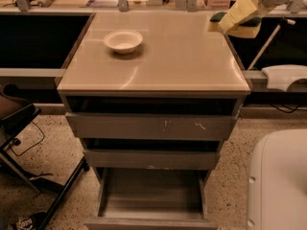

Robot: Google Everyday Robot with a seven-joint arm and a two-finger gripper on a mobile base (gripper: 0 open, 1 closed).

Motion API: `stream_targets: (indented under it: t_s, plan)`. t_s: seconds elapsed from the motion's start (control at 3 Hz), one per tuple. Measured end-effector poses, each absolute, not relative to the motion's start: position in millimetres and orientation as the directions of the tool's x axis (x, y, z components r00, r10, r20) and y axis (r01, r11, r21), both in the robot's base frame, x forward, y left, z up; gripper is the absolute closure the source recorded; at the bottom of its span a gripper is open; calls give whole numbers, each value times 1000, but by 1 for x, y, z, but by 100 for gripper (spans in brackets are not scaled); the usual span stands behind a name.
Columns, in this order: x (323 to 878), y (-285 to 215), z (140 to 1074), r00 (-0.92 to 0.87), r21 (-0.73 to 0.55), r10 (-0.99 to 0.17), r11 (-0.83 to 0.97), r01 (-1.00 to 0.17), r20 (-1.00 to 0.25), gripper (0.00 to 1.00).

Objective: Place sponge into bottom drawer

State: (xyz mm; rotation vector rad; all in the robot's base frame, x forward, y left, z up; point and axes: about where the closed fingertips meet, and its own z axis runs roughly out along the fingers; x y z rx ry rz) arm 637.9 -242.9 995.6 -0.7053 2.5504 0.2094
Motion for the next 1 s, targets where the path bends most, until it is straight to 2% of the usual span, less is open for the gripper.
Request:
stream_targets:
  t_s: [0.33,0.67,1.0]
  plan:
    - [647,-241,996,-742,10,-438,858,-513,-508,100]
    - [648,-212,999,-736,77,-462,820,-566,-495,100]
    - [674,-161,1019,-686,3,-553,777,-629,-473,100]
